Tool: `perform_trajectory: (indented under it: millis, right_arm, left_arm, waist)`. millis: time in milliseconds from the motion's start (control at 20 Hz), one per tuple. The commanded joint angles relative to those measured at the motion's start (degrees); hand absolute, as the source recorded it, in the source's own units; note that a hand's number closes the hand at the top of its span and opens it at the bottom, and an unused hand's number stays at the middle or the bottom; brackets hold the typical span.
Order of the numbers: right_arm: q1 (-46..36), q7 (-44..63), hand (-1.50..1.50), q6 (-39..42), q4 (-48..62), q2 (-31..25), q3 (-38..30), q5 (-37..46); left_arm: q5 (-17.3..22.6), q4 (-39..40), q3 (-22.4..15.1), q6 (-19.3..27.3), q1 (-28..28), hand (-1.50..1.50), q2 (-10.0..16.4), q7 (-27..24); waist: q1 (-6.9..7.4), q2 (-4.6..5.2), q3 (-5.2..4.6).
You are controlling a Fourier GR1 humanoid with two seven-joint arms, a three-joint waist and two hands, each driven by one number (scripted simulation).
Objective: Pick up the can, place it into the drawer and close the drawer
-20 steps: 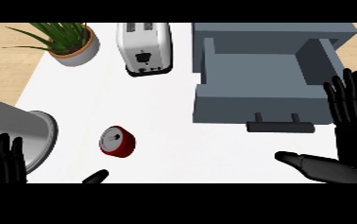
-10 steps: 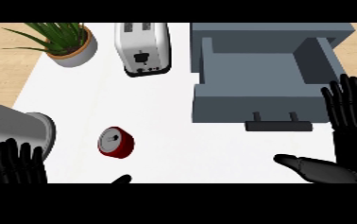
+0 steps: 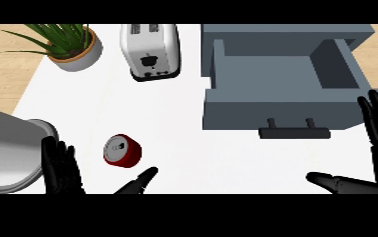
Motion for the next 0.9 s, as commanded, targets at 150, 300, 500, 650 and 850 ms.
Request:
perform_trajectory:
  millis: [150,300,500,650,850]
  right_arm:
    - [3.4,-3.3,-1.5,3.0,-0.3,-0.4,-2.3,-1.9]
    - [1.2,1.2,-1.5,-0.3,-3.4,1.8,1.8,2.4]
    - [4.6,-0.6,-1.5,1.9,-5.3,1.4,-0.9,0.2]
    - [2.1,-3.5,-1.5,4.1,-0.2,-1.1,-5.3,-3.2]
    - [3.1,2.7,-1.5,4.1,-5.0,-1.1,-5.5,-4.7]
  left_arm:
    - [7.7,11.0,-0.6,7.1,-0.6,-1.5,-0.2,-9.7]
    - [12.7,15.3,0.3,8.0,-2.2,-1.5,-0.2,-13.4]
    - [18.4,18.2,2.8,8.1,-2.0,-1.5,-0.1,-19.4]
    - [28.7,25.0,4.3,9.6,-5.2,-1.5,-0.1,-26.9]
    - [36.7,27.4,5.6,7.8,-3.2,-1.5,-0.2,-37.1]
  waist:
    - [-0.06,-0.04,-0.02]
    - [0.09,-0.02,-0.04]
    - [0.02,-0.04,-0.03]
    - [0.12,0.0,-0.07]
    - [0.15,-0.03,-0.06]
